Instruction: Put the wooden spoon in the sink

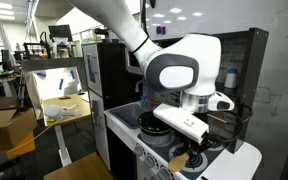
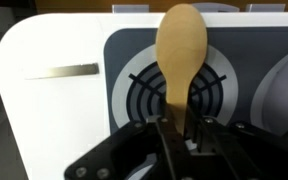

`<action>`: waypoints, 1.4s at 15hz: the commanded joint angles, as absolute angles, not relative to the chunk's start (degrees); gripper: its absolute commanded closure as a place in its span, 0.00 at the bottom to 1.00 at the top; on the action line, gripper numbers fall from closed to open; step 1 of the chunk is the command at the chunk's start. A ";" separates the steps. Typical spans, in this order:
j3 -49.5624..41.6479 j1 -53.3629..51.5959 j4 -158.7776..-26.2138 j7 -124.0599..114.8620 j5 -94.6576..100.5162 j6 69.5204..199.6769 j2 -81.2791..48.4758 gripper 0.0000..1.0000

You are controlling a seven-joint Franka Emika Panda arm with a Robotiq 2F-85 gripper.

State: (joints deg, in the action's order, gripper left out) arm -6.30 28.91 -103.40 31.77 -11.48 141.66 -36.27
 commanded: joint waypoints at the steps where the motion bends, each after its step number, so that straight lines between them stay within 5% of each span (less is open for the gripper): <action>1: -6.41 28.93 -103.75 29.96 -9.85 139.81 -34.97 0.95; 21: -10.96 22.49 -124.38 20.07 -4.49 136.50 -13.63 0.95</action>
State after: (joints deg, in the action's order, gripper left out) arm -9.00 24.85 -119.66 23.23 -6.70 136.11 -18.17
